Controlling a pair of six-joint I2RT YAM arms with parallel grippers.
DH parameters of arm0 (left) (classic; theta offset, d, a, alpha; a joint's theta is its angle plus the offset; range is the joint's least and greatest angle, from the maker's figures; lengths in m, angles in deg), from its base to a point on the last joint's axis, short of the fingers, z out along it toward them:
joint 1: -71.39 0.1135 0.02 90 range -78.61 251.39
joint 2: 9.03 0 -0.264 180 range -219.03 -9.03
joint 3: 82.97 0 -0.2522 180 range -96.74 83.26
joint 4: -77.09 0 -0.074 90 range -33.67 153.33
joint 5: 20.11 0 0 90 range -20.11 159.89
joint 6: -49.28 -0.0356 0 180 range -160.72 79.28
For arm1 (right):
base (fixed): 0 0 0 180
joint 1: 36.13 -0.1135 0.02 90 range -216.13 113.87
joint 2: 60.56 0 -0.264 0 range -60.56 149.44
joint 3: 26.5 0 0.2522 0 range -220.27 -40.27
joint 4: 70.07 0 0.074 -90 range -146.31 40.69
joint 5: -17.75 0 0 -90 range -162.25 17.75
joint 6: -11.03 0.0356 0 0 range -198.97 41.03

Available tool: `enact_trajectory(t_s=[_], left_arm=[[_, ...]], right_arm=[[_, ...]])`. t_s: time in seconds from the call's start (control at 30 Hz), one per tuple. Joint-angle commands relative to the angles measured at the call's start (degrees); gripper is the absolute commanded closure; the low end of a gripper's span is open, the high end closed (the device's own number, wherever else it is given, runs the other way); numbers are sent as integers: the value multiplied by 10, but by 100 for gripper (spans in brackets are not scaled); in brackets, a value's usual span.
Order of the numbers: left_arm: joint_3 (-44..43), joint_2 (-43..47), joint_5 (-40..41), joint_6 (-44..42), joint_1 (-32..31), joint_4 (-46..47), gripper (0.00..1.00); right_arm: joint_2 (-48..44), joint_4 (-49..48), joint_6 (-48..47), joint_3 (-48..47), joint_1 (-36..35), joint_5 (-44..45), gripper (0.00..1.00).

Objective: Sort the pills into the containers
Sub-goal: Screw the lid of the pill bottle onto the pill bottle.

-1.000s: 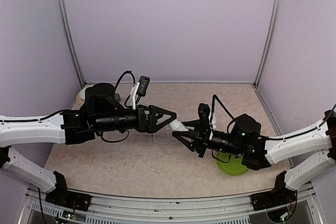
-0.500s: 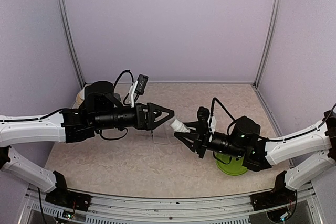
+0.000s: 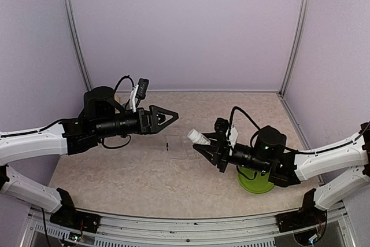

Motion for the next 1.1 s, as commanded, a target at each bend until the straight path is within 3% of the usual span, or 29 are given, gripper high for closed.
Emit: enact_trajectory(t_s=[0.0, 0.37, 0.67, 1.07], left_arm=[[-26, -22, -26, 21, 0, -5, 1], [-50, -41, -35, 80, -14, -39, 12], [-84, -81, -41, 79, -36, -67, 15], [-91, -112, -64, 85, -54, -52, 27]], right_arm=[[-4, 33, -38, -32, 2, 10, 100], [1, 74, -75, -45, 1, 33, 100], [6, 85, -84, -52, -2, 41, 100], [18, 93, -87, -54, -4, 63, 100]])
